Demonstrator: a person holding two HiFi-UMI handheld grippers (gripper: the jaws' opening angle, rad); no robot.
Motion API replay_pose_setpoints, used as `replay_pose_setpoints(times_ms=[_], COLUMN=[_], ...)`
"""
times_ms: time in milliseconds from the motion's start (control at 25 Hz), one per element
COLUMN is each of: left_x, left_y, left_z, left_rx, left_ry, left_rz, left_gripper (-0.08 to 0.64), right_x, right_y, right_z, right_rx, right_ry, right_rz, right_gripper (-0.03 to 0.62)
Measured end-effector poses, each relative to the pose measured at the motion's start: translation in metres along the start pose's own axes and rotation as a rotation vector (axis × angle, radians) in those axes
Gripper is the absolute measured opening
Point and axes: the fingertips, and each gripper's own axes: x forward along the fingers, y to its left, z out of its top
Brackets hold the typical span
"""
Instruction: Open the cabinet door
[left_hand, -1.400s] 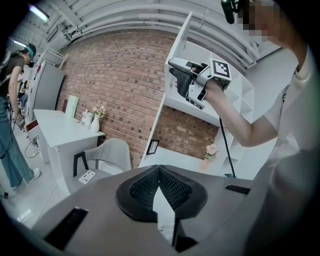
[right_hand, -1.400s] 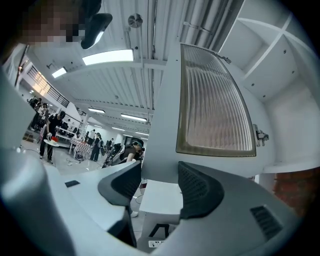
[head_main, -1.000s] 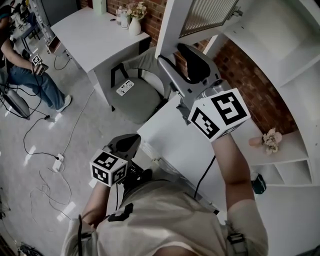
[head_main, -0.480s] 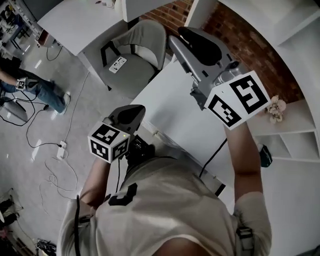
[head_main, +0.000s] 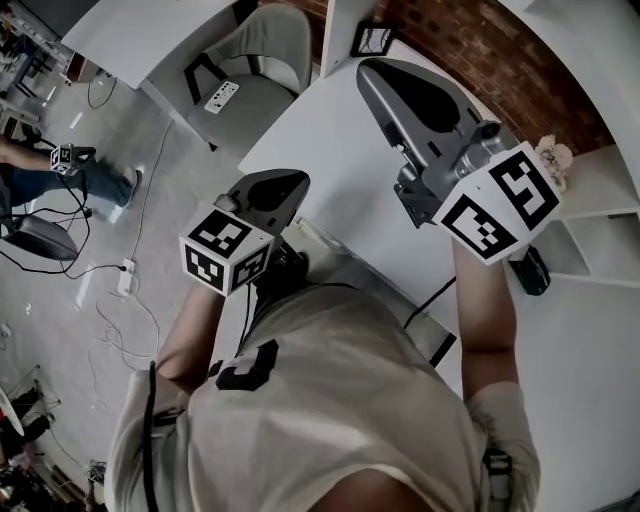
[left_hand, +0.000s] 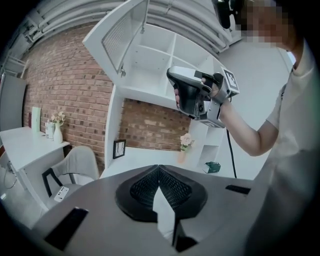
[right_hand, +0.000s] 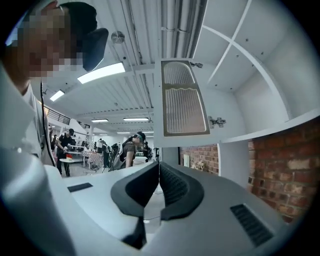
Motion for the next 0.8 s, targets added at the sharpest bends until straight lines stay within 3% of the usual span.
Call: replay_pose_setpoints(times_ms=[200,520,800], left_x=[0.011,0.03,0.035], left_y=[-0.033,-0.092,-0.126], left_z=[-0.001,-0.001,0.0], left_rx=[0.013,0.048,0.08], left_ry=[0.007,0.015,0.006], left_rz=[-0.019,-0.067,-0.103], left_gripper=[0.015,0.015,0.015], right_x=[-0.041,-0.114,-0.177], right_y=[0.004,0.004,0.004], right_z=[-0.009,-0.021,-0.034], right_rx=[0.041,0.216,0.31], right_ry=[0.01,-0.027,-0.089], right_rz=[-0.004,-0.051,-0.136], right_gripper=[0.029,0.029,0.029])
